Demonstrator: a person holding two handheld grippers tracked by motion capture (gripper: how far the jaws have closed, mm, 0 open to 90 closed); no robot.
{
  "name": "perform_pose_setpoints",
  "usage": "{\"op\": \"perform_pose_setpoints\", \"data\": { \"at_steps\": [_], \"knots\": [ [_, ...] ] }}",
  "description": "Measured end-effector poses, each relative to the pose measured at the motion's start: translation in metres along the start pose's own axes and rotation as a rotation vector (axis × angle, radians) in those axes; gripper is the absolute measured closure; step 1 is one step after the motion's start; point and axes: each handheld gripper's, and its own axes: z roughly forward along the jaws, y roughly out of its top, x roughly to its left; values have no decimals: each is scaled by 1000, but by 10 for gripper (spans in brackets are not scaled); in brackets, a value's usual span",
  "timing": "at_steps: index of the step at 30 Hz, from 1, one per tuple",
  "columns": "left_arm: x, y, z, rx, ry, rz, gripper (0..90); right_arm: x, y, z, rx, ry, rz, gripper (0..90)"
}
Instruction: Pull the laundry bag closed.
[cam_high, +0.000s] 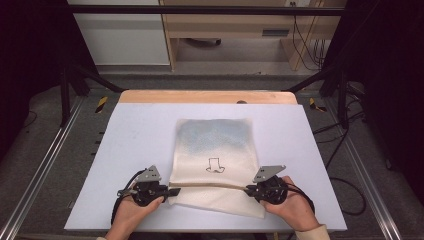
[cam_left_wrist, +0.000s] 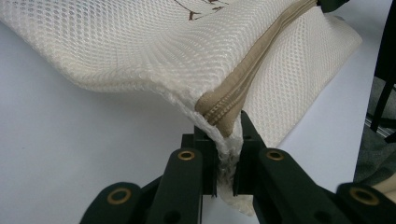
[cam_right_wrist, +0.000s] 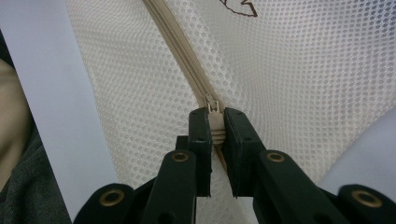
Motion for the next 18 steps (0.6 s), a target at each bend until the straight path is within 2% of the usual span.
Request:
{"op": "perform_pose_setpoints", "data": {
  "at_steps": [18],
  "knots": [
    [0,0,0,2,2,3,831,-3,-10,-5,-10,-13,12,820]
  ]
}}
